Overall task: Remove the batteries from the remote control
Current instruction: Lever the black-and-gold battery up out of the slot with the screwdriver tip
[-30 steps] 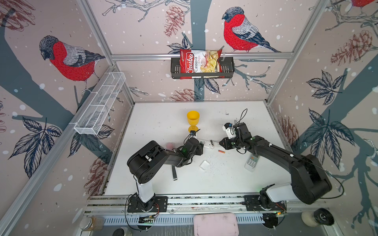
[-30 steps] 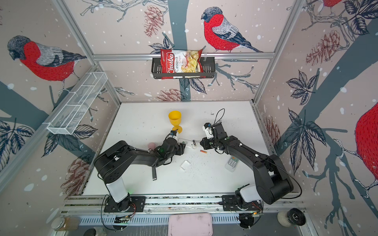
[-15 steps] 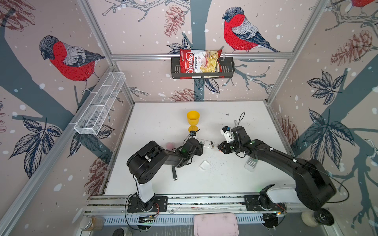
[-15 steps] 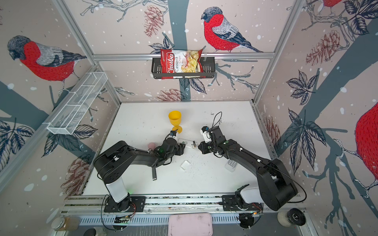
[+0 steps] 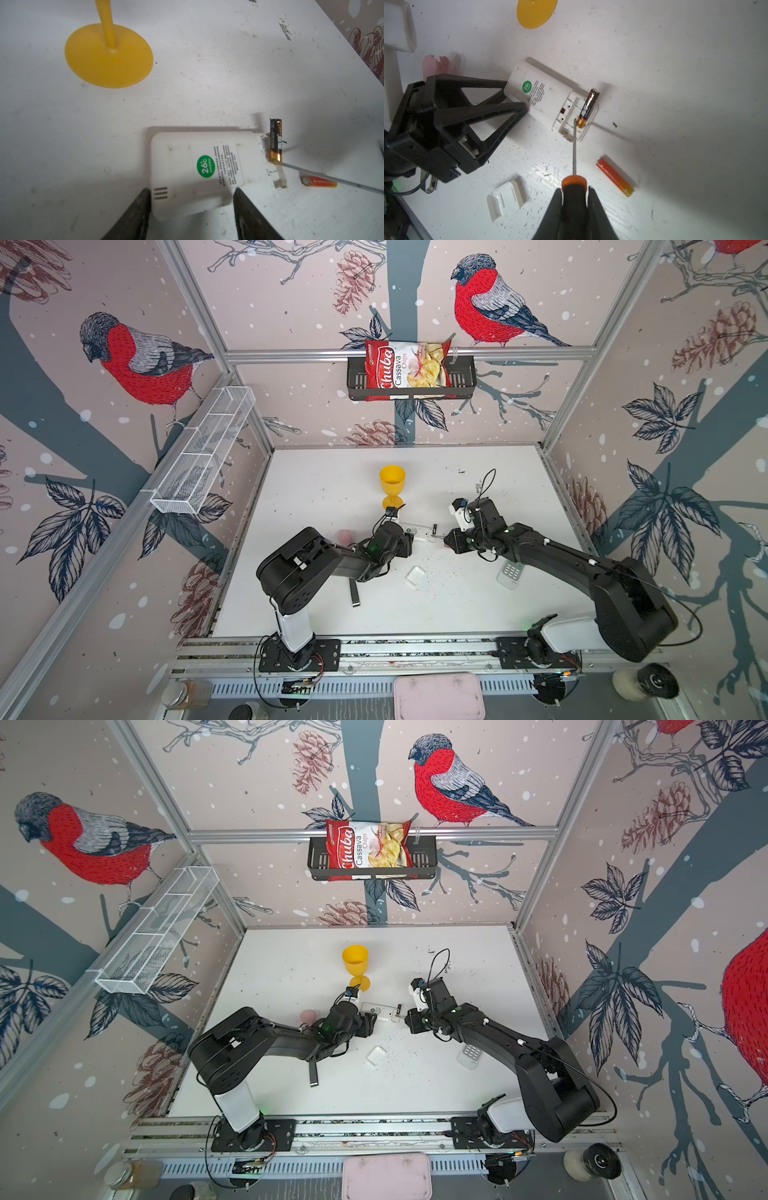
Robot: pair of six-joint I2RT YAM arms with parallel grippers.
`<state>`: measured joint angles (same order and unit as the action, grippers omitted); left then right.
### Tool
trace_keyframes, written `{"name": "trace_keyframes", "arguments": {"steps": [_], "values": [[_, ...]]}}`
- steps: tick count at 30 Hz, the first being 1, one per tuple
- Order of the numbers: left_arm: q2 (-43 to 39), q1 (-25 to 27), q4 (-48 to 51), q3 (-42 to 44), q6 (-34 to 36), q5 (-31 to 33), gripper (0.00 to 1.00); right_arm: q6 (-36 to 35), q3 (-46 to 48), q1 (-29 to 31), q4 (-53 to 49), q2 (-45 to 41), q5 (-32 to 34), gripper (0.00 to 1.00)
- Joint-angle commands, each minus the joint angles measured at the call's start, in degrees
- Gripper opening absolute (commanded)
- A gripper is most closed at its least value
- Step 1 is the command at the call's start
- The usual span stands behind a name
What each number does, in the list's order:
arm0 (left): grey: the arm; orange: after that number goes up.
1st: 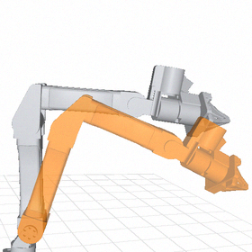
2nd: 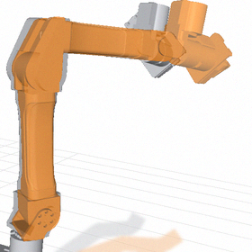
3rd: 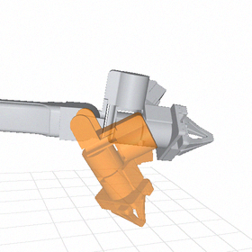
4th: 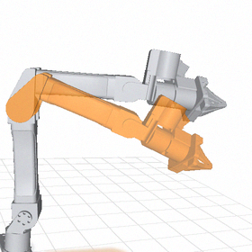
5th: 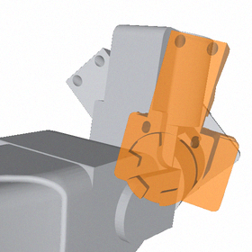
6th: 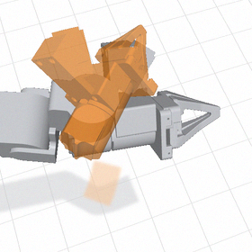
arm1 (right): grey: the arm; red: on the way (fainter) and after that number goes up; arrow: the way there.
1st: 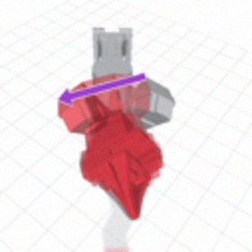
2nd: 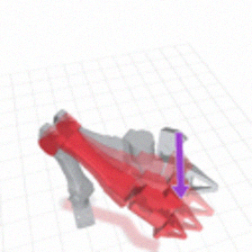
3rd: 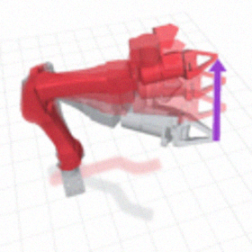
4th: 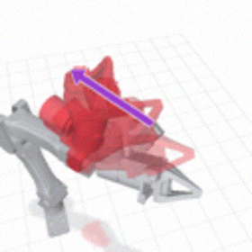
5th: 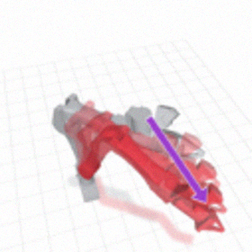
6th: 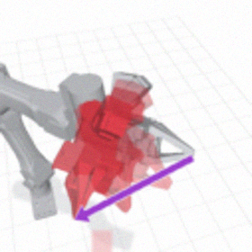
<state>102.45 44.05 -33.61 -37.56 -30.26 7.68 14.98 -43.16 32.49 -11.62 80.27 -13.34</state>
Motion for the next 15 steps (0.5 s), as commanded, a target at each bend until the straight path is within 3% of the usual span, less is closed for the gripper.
{"name": "trace_keyframes", "arguments": {"steps": [1,15], "values": [[0.0,0.0,-0.6,0.1,-0.8,-0.5,0.63,0.7,-0.8,0.0,-0.6,0.4,3.4,0.00],[0.4,-0.1,-0.7,0.0,-0.9,-0.5,0.63,0.0,-1.6,-1.1,-1.7,-0.4,4.7,0.00]]}}
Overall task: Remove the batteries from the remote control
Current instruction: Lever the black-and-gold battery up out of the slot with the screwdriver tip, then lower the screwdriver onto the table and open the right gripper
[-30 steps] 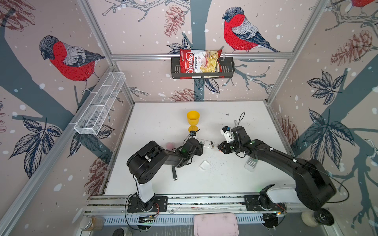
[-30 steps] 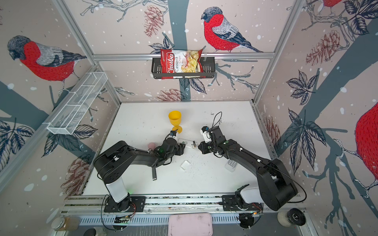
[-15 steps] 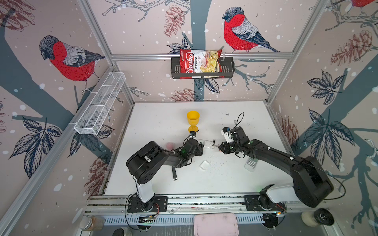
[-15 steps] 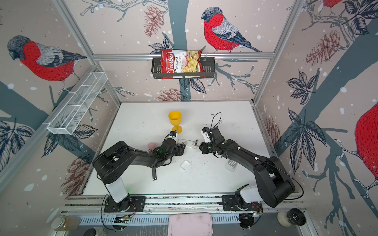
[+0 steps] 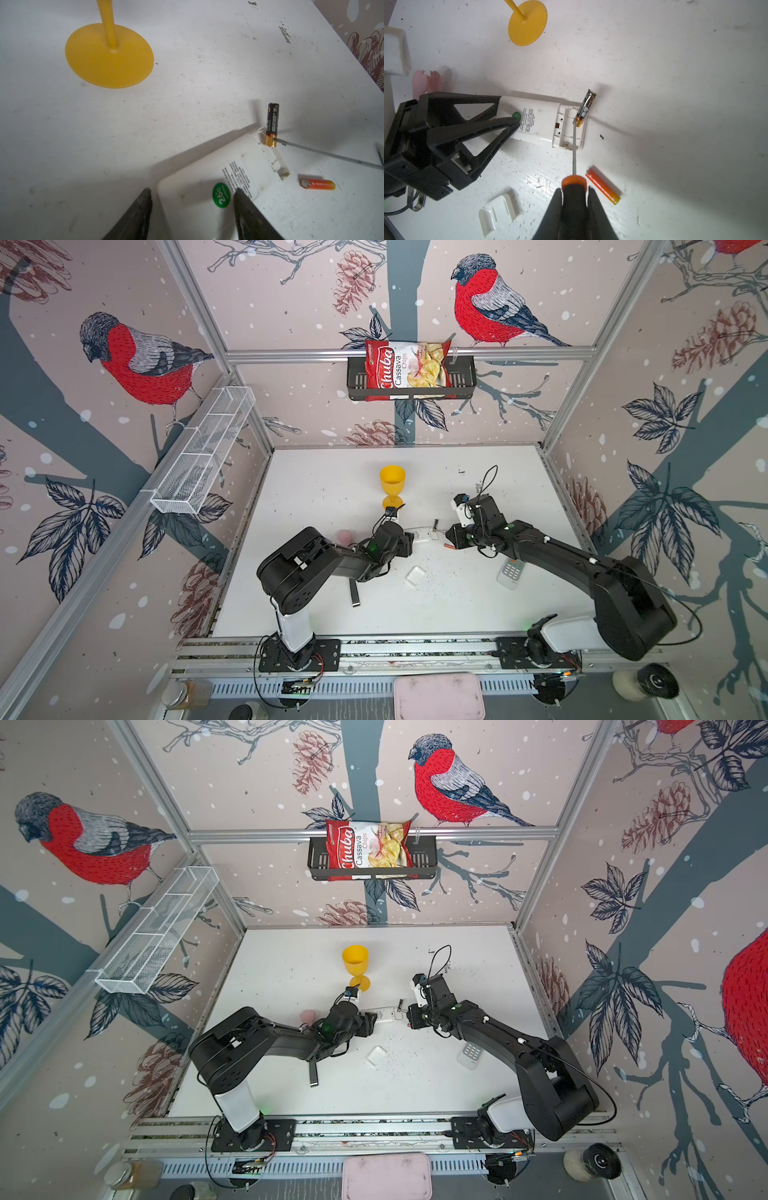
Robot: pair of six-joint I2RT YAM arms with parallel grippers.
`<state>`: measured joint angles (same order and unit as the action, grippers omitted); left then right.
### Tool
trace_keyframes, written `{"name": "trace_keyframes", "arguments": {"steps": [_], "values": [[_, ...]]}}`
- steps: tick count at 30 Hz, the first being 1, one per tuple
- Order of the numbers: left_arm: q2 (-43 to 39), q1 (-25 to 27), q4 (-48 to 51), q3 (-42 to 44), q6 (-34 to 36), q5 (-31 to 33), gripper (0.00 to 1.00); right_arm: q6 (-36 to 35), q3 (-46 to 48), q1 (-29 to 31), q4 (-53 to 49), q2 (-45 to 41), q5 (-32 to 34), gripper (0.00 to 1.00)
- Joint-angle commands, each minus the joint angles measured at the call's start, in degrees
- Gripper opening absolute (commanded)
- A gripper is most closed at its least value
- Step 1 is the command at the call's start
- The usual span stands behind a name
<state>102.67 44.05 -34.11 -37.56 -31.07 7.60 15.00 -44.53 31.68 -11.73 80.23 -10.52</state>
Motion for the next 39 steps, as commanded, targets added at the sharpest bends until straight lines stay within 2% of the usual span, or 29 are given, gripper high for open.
{"name": "trace_keyframes", "arguments": {"steps": [1,12,17,19,24,28,33,39], "values": [[0.2,0.0,-0.2,0.0,0.0,-0.3,0.63,-0.1,-0.3,-0.5,-1.7,-0.5,1.7,0.00],[0.2,0.0,-0.1,-0.2,0.0,-0.6,0.62,0.0,1.0,0.5,-1.5,-3.1,0.8,0.00],[-0.6,-0.1,0.2,-0.2,0.3,-1.5,0.63,1.2,1.0,-1.0,-0.5,-3.7,1.4,0.00],[-1.5,0.0,0.3,0.0,0.9,-2.2,0.66,2.1,1.6,-3.2,1.4,-4.3,0.2,0.00],[-4.9,0.0,3.6,-0.9,2.8,-2.8,0.88,5.1,4.4,-9.9,8.8,-7.1,-3.0,0.00],[-8.8,0.5,6.9,-1.0,3.5,-2.2,0.97,7.0,7.6,-14.0,17.1,-8.2,-4.1,0.02],[-16.7,3.0,10.2,1.1,3.8,0.8,0.97,6.3,8.3,-15.6,22.8,-4.3,-3.9,0.05],[-27.7,6.0,14.0,5.6,3.4,4.5,0.97,5.6,11.2,-15.6,32.9,1.6,-7.4,0.10]]}}
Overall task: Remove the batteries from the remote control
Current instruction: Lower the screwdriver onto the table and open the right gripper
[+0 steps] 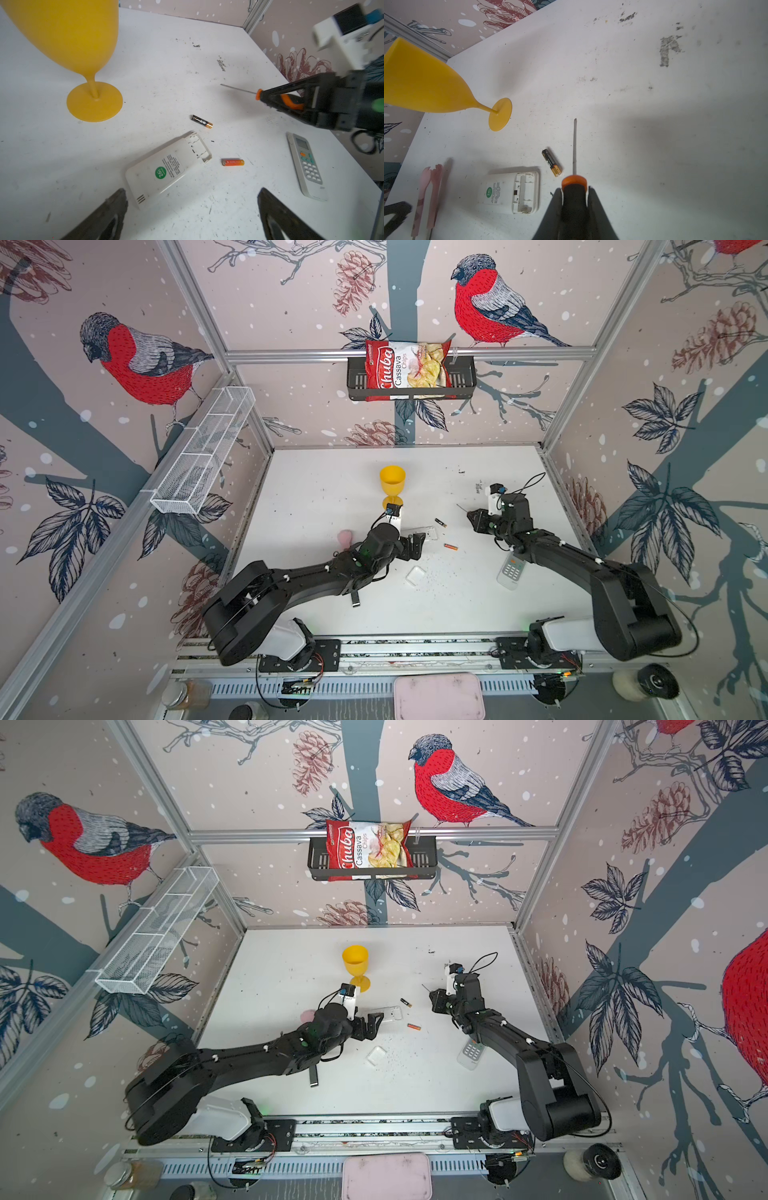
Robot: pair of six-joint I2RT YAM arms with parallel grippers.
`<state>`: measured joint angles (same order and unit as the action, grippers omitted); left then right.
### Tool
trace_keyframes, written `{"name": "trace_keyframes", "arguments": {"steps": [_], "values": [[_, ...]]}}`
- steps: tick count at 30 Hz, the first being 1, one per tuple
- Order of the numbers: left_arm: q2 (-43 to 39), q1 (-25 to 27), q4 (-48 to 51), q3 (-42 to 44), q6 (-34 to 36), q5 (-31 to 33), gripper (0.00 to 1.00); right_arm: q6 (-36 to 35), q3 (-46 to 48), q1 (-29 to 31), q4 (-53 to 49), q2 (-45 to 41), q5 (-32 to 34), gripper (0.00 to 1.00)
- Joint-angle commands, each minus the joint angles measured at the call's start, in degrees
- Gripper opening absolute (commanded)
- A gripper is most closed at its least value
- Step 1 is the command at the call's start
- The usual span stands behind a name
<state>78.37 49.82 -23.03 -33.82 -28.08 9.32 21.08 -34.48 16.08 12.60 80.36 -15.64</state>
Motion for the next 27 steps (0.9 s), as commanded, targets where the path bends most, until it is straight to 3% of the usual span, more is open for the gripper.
{"name": "trace_keyframes", "arguments": {"steps": [1,6,13,18,27], "values": [[-5.0,0.3,3.3,2.9,0.2,3.0,0.97,-0.6,1.3,0.0,9.4,2.1,-2.2,0.11],[-12.3,0.2,3.1,8.3,0.0,3.2,0.97,-0.5,3.2,-0.2,14.6,5.6,-3.2,0.19],[-16.0,0.3,5.8,10.1,-0.5,3.6,0.97,1.4,1.7,-0.2,16.7,13.3,-6.5,0.31],[-18.4,0.2,5.0,12.1,-1.1,4.2,0.97,1.9,-0.9,-0.2,14.8,16.1,-5.6,0.35],[-20.1,0.3,4.7,13.4,-1.0,5.4,0.97,2.6,-4.1,0.8,7.8,14.4,-1.7,0.55]]}}
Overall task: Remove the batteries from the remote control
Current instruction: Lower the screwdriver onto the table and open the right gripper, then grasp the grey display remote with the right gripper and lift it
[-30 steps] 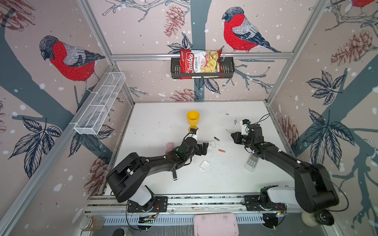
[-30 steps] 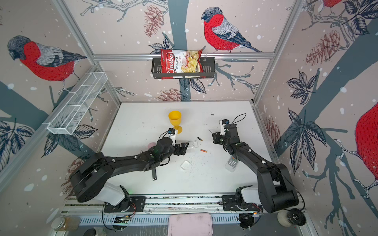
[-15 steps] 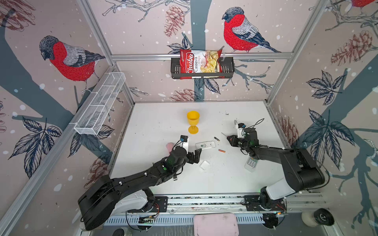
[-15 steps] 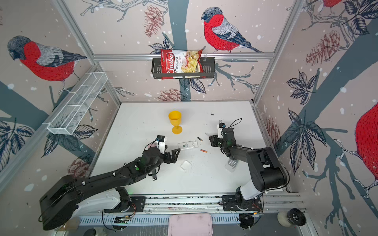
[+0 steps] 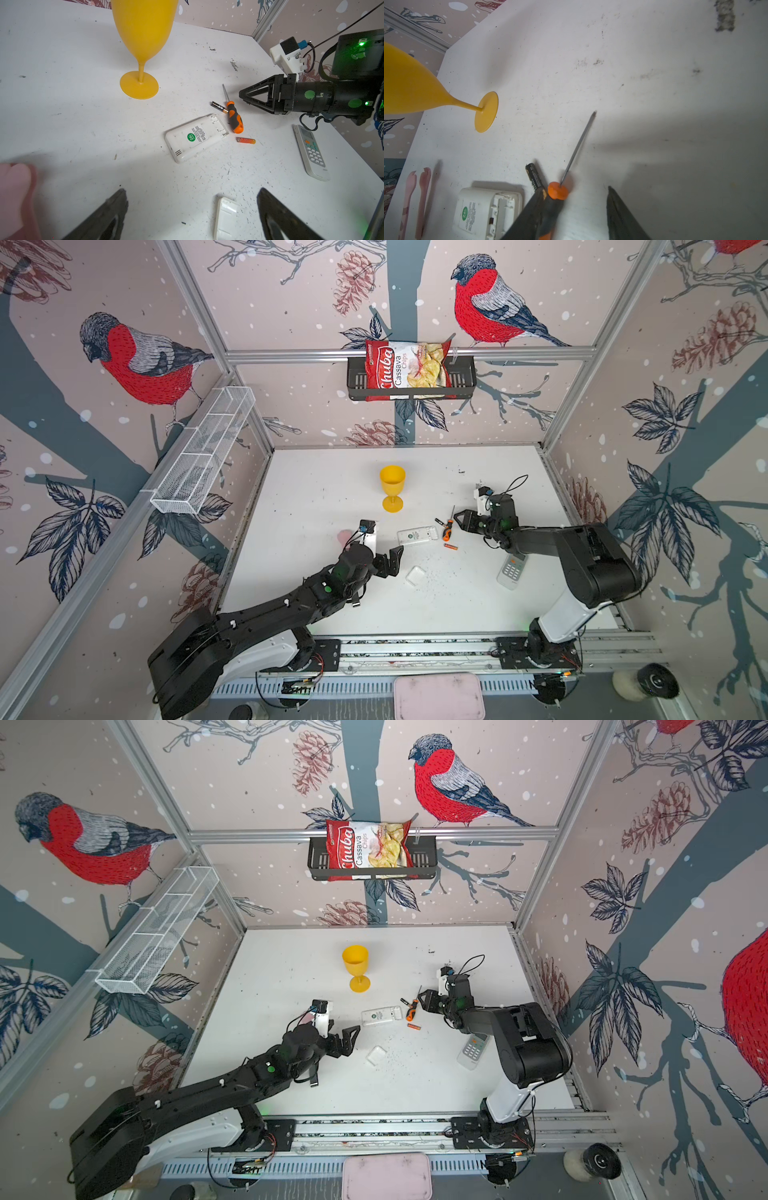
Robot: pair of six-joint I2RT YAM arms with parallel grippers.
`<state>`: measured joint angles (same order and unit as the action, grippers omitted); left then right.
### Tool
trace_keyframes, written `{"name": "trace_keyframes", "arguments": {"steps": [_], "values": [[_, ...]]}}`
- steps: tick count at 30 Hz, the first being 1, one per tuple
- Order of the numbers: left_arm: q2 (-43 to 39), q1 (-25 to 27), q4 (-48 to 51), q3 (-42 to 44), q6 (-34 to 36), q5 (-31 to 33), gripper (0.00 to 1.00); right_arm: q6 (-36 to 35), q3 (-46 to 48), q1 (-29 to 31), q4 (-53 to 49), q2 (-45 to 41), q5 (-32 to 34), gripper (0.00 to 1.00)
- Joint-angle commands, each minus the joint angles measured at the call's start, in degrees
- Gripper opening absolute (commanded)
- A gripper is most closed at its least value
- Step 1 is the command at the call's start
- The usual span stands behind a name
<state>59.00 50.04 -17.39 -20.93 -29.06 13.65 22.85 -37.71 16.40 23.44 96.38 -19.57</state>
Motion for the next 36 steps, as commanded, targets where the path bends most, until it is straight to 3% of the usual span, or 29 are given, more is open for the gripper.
{"name": "trace_keyframes", "arguments": {"steps": [1,9,12,17,23,36], "values": [[-1.1,0.1,-1.5,0.8,0.1,1.3,0.97,1.0,-1.5,0.7,-4.9,-2.7,3.4,0.58],[-9.3,0.0,-6.3,6.9,-6.8,11.7,0.97,4.8,-7.3,1.8,-29.4,-13.7,20.1,0.74],[-13.7,-0.3,-12.4,11.7,-7.0,11.8,0.97,8.6,-5.5,0.9,-36.0,-18.8,25.5,0.83],[-13.9,-0.6,-10.5,12.6,-8.4,11.6,0.97,11.8,-1.2,-1.3,-41.9,-24.3,29.6,0.96],[-7.8,-0.6,-14.8,13.5,-8.0,4.4,0.97,13.8,2.7,-4.6,-45.7,-27.5,32.3,0.97],[-5.2,-0.1,-18.1,13.8,-7.1,-0.7,0.97,15.2,3.1,-8.7,-48.0,-21.2,32.7,0.94]]}}
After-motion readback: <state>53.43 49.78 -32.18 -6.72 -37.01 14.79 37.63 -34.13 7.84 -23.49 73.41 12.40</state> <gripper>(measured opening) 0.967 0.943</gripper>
